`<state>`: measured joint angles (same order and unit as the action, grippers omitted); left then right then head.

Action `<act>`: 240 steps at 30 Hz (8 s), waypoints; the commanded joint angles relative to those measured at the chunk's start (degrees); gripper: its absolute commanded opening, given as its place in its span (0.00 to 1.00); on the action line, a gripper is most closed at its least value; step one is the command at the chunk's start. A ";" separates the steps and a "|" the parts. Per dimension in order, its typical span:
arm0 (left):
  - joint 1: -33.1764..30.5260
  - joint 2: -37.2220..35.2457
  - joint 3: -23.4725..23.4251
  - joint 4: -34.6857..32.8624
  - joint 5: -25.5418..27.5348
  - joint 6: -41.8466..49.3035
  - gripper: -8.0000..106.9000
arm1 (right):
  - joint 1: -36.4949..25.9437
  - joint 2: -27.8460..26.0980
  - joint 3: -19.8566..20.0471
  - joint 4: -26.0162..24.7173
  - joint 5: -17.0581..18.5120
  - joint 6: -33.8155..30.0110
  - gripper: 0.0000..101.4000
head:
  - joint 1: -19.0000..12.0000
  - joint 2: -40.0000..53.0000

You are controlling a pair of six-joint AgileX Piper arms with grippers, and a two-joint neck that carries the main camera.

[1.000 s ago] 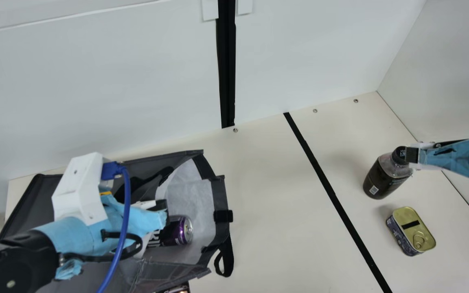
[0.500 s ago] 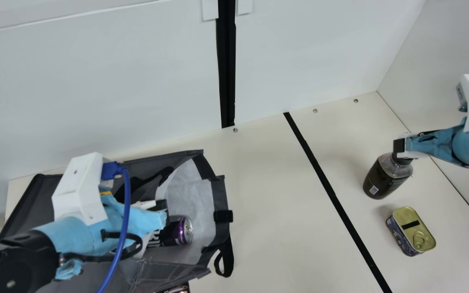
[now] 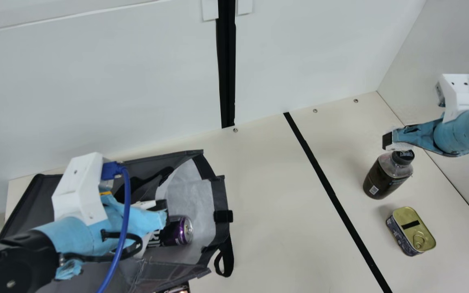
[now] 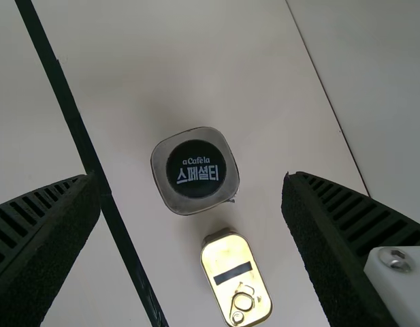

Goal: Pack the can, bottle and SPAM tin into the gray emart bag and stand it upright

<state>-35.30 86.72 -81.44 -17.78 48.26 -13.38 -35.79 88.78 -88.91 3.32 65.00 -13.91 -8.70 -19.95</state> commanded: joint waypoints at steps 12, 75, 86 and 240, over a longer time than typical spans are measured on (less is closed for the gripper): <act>0.00 0.00 0.00 0.00 0.00 0.00 0.00 | 0.16 6.25 -0.68 0.39 -1.13 0.23 0.94 | -1.30 -0.05; 0.00 0.00 0.00 0.00 0.00 0.00 0.00 | 1.90 2.14 -1.62 6.93 3.43 -10.72 0.00 | -1.30 -0.05; 0.00 0.00 0.00 0.00 0.00 0.00 0.00 | 6.46 -3.28 1.60 6.29 4.90 -14.35 0.00 | -1.30 -0.05; 0.00 0.00 0.00 0.00 0.00 0.00 0.00 | 39.84 0.46 18.21 63.97 -2.70 -62.80 0.00 | -1.30 -0.05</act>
<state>-35.30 86.72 -81.44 -17.78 48.26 -13.38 3.48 89.03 -70.80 67.12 62.83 -76.72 -8.70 -19.86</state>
